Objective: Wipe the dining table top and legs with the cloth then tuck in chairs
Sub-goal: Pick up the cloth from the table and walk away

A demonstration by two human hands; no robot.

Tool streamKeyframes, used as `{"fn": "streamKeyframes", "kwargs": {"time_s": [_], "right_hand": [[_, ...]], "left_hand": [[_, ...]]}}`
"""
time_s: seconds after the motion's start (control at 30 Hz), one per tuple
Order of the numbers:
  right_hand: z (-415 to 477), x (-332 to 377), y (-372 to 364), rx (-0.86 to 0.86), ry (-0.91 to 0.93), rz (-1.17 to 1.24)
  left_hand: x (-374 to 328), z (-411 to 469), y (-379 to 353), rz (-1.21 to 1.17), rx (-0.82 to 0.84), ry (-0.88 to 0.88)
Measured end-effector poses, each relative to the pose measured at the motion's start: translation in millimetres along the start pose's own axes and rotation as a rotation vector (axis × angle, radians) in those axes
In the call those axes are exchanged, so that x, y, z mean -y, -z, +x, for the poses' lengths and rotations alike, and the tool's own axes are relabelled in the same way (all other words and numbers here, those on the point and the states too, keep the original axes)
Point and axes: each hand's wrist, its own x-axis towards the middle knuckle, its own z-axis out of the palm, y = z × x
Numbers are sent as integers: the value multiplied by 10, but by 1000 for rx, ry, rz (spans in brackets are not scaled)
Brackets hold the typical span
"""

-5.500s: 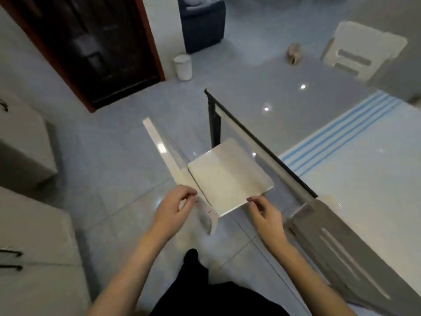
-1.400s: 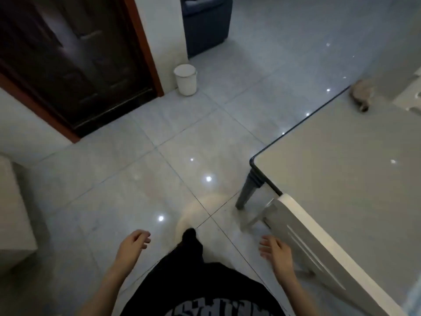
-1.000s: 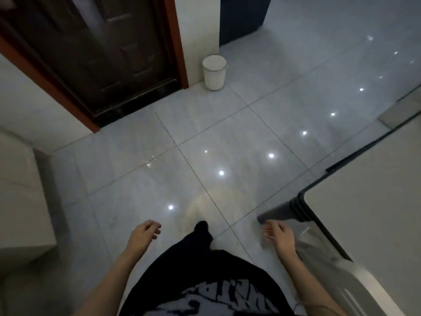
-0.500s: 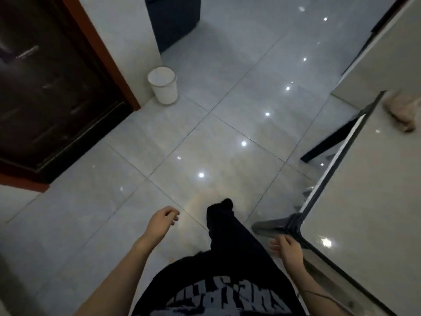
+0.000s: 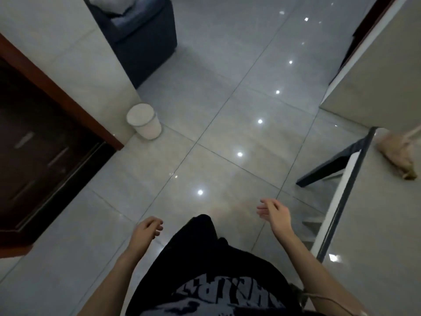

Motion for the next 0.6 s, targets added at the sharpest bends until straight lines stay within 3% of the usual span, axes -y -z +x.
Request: {"fn": "streamKeyframes", "kwargs": {"time_s": [0.2, 0.6], "right_hand": [[680, 451, -25, -87, 21, 55], [1493, 974, 489, -525, -181, 322]], "left_hand": [[-953, 883, -227, 49, 78, -67], [-3678, 2592, -1353, 240, 413, -284]]}}
